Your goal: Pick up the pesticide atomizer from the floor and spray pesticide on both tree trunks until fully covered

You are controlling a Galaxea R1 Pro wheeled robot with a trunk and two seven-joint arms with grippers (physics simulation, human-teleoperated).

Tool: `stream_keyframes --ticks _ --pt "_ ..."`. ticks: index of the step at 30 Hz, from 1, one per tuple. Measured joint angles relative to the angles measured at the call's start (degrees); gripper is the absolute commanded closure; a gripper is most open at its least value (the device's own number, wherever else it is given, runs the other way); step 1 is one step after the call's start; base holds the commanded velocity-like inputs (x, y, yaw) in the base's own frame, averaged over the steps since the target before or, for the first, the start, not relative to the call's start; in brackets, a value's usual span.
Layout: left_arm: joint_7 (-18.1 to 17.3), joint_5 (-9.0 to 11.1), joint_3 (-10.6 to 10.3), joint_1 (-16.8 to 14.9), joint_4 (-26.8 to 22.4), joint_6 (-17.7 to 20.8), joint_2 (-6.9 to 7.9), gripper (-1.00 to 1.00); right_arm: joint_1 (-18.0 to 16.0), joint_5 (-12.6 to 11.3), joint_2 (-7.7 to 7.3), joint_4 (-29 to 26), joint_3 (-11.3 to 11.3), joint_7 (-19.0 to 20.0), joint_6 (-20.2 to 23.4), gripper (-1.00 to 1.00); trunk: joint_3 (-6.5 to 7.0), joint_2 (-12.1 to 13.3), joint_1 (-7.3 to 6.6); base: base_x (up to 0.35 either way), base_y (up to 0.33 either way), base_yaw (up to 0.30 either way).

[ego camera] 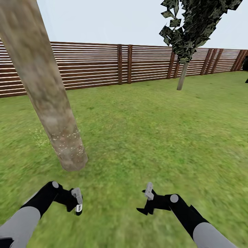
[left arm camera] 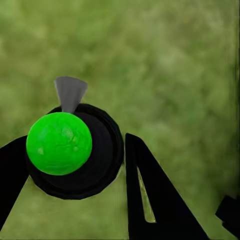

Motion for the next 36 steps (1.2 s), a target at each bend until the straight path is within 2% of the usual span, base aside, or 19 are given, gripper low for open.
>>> stream_keyframes --ticks 1,3,5,6,7,8,10,12,16,18,20,22,26,36 --pt "0.0 -0.1 0.0 0.0 0.1 0.0 -0.80 1.00 0.0 0.1 0.52 0.0 0.0 0.0 0.0 1.00 0.00 0.0 0.00 0.000 0.000 0.000" --pt "0.1 -0.3 -0.8 0.0 0.6 0.0 -2.13 1.00 0.0 0.2 1.68 0.1 0.1 0.0 0.0 1.00 0.00 0.0 0.00 0.000 0.000 0.000" --pt "0.2 -0.3 -4.2 0.0 0.7 0.2 -2.43 1.00 0.0 0.2 2.24 0.1 0.1 0.1 0.0 1.00 0.00 0.0 0.00 0.000 0.000 0.000" --pt "0.3 -0.2 -5.3 0.0 0.8 0.2 -2.55 1.00 0.0 0.3 2.88 0.1 0.2 0.1 0.0 1.00 0.00 0.0 0.00 0.000 0.000 0.000" --pt "0.3 -0.1 -5.7 0.0 0.8 0.2 -2.63 1.00 0.0 0.4 3.42 0.2 0.8 0.1 0.0 1.00 0.00 0.0 0.00 0.000 0.000 0.000" --pt "0.3 -0.1 -5.9 0.0 0.9 0.1 -3.10 1.00 0.0 0.3 4.12 0.1 3.5 0.1 0.0 1.00 0.00 0.0 0.00 0.000 0.000 0.000" --pt "0.3 -0.1 -6.1 0.0 0.9 -0.1 -3.56 1.00 0.0 0.3 5.86 -0.1 6.7 0.1 0.0 1.00 0.00 0.0 0.00 0.000 0.000 0.000" --pt "0.3 0.0 -6.1 0.0 0.9 -0.2 -4.16 1.00 0.0 0.3 7.25 -0.2 7.5 0.1 0.0 1.00 0.00 0.0 0.00 0.000 0.000 0.000" --pt "0.3 0.0 -7.0 0.1 0.9 -0.3 -5.42 1.00 0.0 0.4 8.57 -0.3 7.7 0.1 0.0 1.00 0.00 0.0 0.00 0.000 0.000 0.000" --pt "0.2 0.1 -8.4 0.1 0.9 -0.7 -5.84 1.00 0.0 0.4 8.96 -0.4 7.7 0.1 0.0 1.00 0.00 0.0 0.00 0.000 0.000 0.000" --pt "0.0 0.1 -8.7 0.5 1.0 -3.9 -6.17 1.00 0.0 0.3 9.05 -1.6 7.7 0.1 0.0 1.00 0.00 0.0 0.00 0.000 0.000 0.000" --pt "0.1 0.1 -8.8 0.7 1.1 -5.5 -6.48 1.00 0.0 0.4 9.08 -2.4 7.7 0.1 0.0 1.00 0.00 0.0 0.00 0.000 0.000 0.000" --pt "0.0 0.0 -8.8 0.8 1.1 -5.9 -8.50 1.00 0.0 0.4 9.08 -2.7 7.7 0.1 0.0 1.00 0.00 0.0 0.00 0.000 0.000 0.000" --pt "0.3 0.3 -8.7 0.8 1.1 -6.3 -11.98 1.00 0.0 0.4 9.08 -2.8 7.7 0.1 0.0 1.00 0.00 0.0 0.00 0.000 0.000 0.000"
